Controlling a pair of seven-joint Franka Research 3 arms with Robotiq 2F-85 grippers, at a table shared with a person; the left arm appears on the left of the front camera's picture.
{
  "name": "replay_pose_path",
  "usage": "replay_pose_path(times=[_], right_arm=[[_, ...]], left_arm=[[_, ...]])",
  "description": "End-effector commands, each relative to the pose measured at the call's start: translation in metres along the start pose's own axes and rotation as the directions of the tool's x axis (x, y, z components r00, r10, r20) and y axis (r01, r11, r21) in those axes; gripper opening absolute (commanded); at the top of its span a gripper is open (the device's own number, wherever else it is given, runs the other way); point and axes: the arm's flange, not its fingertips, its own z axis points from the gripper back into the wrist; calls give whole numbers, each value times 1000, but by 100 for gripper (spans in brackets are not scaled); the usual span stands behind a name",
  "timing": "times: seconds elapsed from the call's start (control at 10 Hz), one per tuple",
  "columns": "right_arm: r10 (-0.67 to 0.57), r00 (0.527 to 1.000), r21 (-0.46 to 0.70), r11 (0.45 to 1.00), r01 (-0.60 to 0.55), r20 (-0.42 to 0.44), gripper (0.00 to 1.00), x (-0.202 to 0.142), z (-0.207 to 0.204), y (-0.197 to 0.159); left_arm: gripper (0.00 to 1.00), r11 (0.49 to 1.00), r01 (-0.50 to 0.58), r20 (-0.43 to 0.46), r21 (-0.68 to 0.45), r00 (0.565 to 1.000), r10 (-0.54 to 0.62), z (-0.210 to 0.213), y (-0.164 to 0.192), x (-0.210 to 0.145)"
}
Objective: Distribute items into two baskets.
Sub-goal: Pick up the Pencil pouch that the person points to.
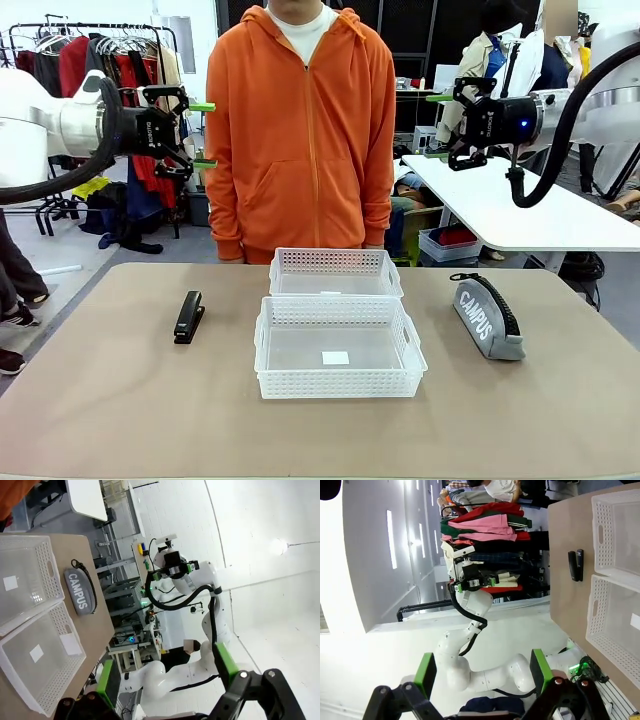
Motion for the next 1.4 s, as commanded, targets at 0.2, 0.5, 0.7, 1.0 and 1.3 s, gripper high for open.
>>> replay_pose_path(times=[0.2,0.5,0.7,1.0,1.3], right_arm=[[-3,1000,-7,1000,2,-2,100,0,-1,0],[-3,1000,-7,1000,2,-2,100,0,-1,0],[-3,1000,-7,1000,2,-2,100,0,-1,0],[-3,1000,-7,1000,2,-2,100,0,-1,0],[-3,1000,-7,1000,2,-2,100,0,-1,0]], left_arm=[[100,1000,2,7,0,1000,-2,4,-1,0],[100,1000,2,7,0,1000,-2,4,-1,0],[100,1000,2,7,0,1000,-2,4,-1,0],[100,1000,2,7,0,1000,-2,4,-1,0],[100,1000,2,7,0,1000,-2,4,-1,0]])
